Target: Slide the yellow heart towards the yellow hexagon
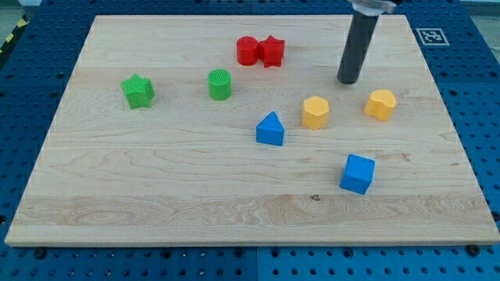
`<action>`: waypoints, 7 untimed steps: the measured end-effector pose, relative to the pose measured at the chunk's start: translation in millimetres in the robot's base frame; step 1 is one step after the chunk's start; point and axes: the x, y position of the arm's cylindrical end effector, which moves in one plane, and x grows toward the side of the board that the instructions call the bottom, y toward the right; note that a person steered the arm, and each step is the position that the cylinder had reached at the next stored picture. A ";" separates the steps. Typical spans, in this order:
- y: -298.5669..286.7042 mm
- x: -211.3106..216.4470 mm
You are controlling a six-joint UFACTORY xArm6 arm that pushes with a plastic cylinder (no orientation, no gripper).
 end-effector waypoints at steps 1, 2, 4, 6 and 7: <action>1.3 -0.6; 1.3 -1.7; 22.8 3.3; 63.5 11.3; 87.8 22.4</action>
